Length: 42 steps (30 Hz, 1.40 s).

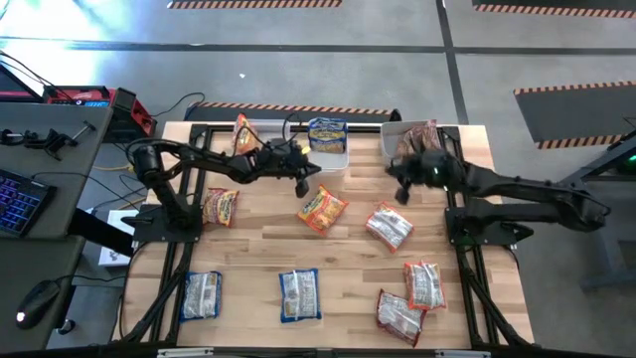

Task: Sort Maruchan noodles
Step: Put the bottom orange noodle pack into the transparent bin

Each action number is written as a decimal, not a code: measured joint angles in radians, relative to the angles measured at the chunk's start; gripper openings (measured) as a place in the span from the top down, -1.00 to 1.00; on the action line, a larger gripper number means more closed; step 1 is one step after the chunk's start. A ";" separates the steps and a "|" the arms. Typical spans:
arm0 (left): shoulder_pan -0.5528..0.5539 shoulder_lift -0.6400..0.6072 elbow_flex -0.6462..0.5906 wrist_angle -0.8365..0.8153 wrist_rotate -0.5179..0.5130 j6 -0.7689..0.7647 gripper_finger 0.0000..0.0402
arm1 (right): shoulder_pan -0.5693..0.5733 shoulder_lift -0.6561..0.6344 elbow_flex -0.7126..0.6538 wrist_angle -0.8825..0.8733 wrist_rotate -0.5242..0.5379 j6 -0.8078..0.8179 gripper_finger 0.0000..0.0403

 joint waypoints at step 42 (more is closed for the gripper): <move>-0.091 0.000 0.001 0.074 0.000 0.051 1.00 | 1.349 1.194 0.982 -1.183 -0.072 1.440 -0.41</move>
